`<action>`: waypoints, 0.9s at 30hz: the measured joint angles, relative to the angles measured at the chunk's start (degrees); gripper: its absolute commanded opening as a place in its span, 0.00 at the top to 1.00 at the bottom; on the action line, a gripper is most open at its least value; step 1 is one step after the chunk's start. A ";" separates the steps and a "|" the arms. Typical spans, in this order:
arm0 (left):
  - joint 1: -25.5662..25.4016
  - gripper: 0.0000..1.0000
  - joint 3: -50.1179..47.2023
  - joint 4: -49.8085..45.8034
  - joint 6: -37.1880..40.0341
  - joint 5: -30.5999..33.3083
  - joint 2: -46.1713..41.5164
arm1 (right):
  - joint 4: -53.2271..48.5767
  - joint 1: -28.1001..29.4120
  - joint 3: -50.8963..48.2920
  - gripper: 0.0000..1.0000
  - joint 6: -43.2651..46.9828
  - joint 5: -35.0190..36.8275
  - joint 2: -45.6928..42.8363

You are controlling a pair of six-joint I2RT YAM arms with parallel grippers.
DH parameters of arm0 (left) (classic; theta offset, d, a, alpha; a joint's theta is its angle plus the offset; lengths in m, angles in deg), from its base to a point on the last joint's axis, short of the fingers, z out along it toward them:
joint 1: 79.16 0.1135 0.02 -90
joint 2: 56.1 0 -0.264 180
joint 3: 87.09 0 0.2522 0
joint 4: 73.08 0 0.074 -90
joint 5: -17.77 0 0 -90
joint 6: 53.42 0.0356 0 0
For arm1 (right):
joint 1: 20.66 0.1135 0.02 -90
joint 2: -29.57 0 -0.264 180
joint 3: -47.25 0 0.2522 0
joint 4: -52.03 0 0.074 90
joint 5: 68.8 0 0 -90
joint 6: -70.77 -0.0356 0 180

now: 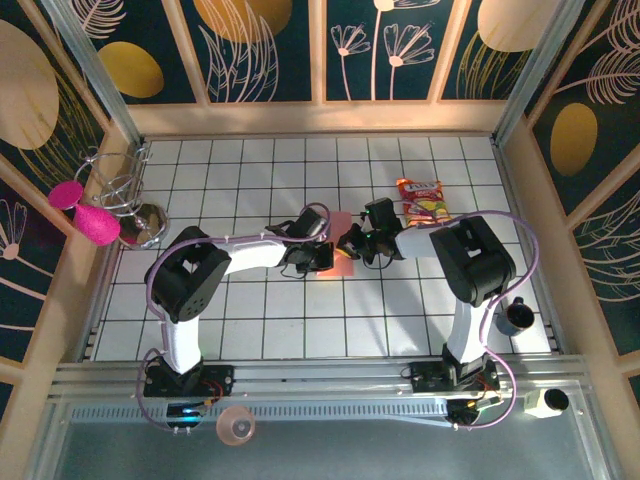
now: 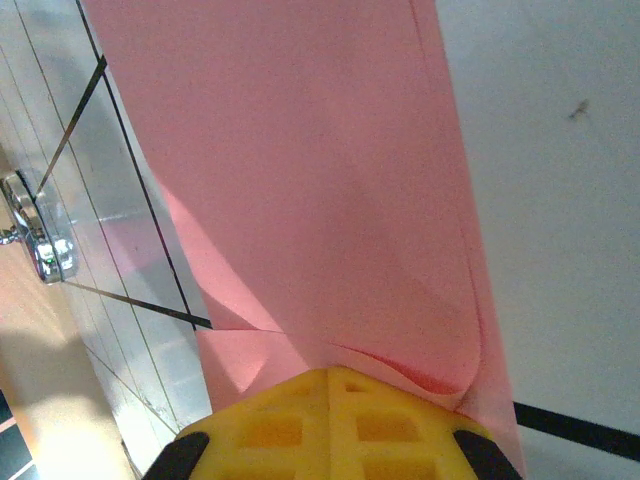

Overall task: Fold a paper plane with a square sheet of paper (pick it up from the middle)
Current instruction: Fold the triangle a second time at the center of the table.

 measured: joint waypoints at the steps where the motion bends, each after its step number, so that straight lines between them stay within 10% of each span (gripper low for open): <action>1: 0.00 1.00 0.00 -0.11 0.20 -0.02 -0.02 | 0.00 0.00 0.00 1.00 0.00 0.00 0.00; 27: 0.42 1.00 -12.52 11.78 2.38 -2.91 -5.55 | -0.35 0.00 0.02 1.00 1.09 0.17 0.00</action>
